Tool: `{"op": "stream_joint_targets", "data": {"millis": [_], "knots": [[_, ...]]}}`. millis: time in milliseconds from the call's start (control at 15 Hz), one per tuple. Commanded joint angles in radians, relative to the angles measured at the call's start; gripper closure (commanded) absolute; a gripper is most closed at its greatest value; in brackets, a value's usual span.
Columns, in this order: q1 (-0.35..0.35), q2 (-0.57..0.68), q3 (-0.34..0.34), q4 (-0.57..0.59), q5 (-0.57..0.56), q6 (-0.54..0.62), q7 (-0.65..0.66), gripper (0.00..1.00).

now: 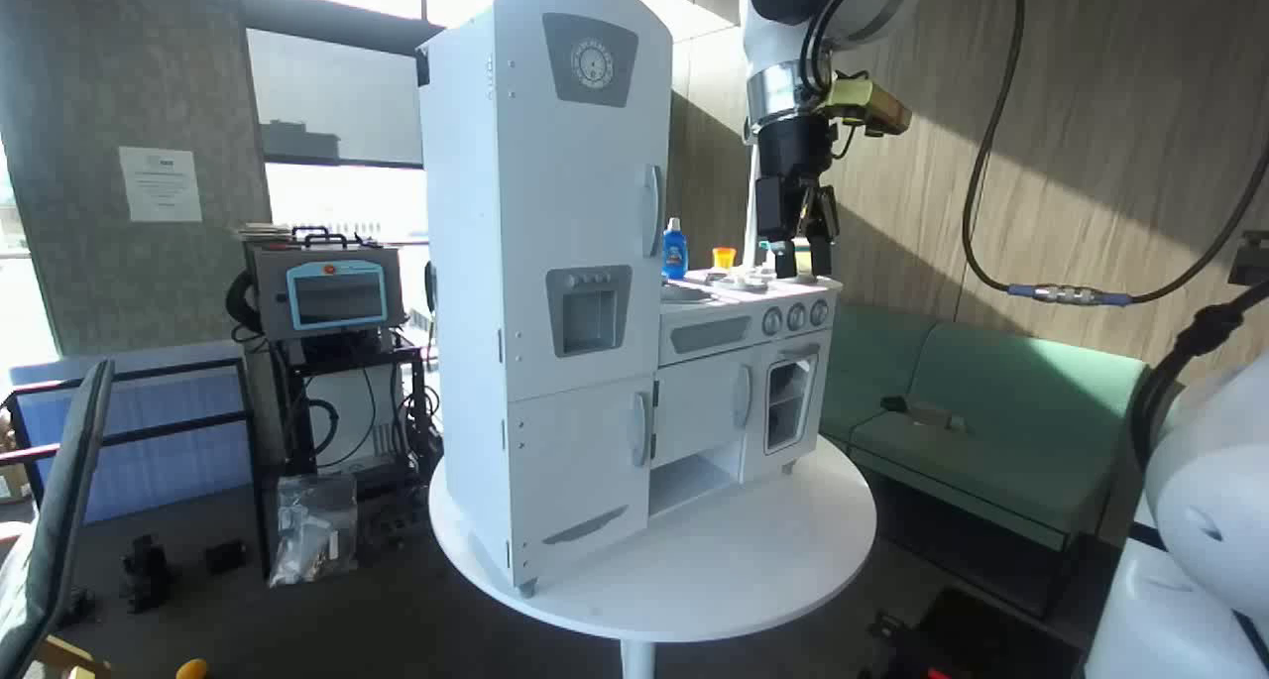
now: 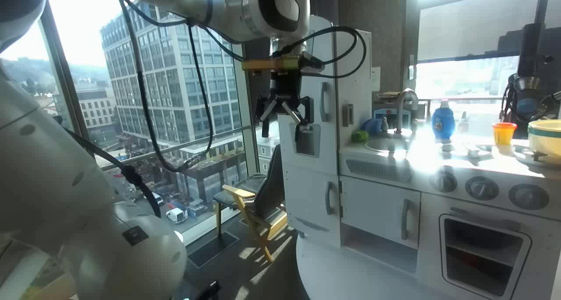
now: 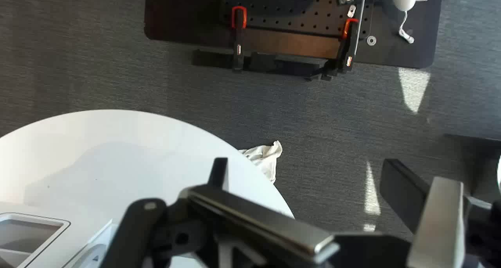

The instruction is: Open the cupboard doors

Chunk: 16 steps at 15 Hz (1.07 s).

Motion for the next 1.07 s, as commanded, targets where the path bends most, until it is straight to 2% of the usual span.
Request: {"op": "stream_joint_targets", "data": {"millis": [0,267,400,667,733,800,1000], "knots": [[-0.005,0.001,0.004,0.005,0.002,-0.002,-0.002,0.00],[-0.005,-0.003,0.004,0.010,0.002,-0.002,-0.002,0.00],[-0.015,0.035,-0.004,0.013,-0.032,0.080,-0.005,0.00],[-0.021,0.149,-0.069,0.091,0.023,0.318,-0.107,0.00],[-0.016,0.176,-0.082,0.123,0.032,0.369,-0.168,0.00],[-0.015,0.198,-0.090,0.143,0.044,0.408,-0.213,0.00],[-0.005,0.216,-0.092,0.208,0.093,0.430,-0.366,0.00]]}}
